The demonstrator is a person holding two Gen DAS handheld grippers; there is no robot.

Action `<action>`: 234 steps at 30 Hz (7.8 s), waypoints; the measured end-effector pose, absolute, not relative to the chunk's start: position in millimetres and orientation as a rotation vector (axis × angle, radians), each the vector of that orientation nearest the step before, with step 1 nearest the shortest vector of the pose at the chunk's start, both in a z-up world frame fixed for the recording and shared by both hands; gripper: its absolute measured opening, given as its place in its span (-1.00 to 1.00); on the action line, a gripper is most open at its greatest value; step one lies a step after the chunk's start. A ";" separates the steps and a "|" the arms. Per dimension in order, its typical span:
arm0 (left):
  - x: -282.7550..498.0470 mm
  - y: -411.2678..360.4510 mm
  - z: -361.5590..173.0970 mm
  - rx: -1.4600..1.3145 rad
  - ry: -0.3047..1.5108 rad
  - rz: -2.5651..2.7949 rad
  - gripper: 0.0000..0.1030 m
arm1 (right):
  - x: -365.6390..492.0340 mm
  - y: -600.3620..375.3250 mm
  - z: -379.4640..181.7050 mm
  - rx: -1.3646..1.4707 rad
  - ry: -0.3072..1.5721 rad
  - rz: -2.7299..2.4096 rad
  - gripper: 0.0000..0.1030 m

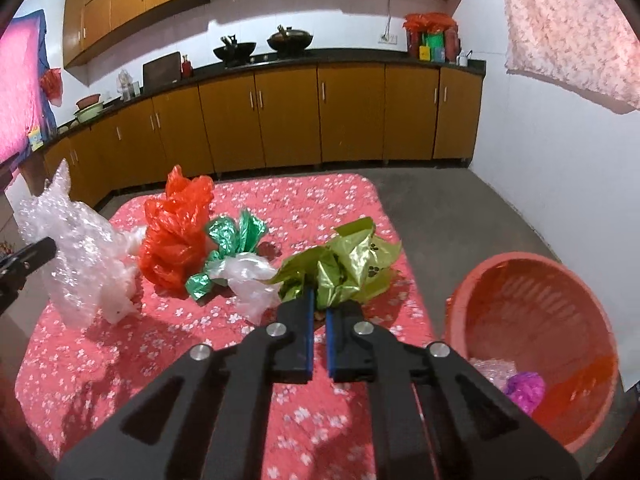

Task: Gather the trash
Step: 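Carry the bubble wrap and olive green bag over the orange basket with both tools, then open both tools to drop the bubble wrap and olive bag into the basket, then grasp the white plastic bag with the left tool while the right tool returns to the table, then grasp the clear plastic bag with the right tool while the left tool holds the white bag, then carry the white and clear bags over the orange basket with both tools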

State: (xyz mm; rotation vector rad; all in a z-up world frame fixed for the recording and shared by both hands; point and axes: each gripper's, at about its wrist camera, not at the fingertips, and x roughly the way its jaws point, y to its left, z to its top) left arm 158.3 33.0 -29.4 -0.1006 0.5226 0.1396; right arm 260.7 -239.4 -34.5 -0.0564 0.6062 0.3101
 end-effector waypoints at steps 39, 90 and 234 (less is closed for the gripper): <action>192.0 -169.7 -15.0 0.035 0.511 -0.327 -0.76 | 205.0 -441.9 -0.6 0.072 0.518 -0.007 -0.88; 251.3 -252.6 -75.0 0.120 0.630 -0.519 -0.04 | 240.6 -507.4 -43.7 0.212 0.563 0.011 -0.30; 204.7 -179.1 -29.5 0.094 0.568 -0.248 -0.05 | 195.1 -445.1 -18.1 0.122 0.548 -0.095 -0.14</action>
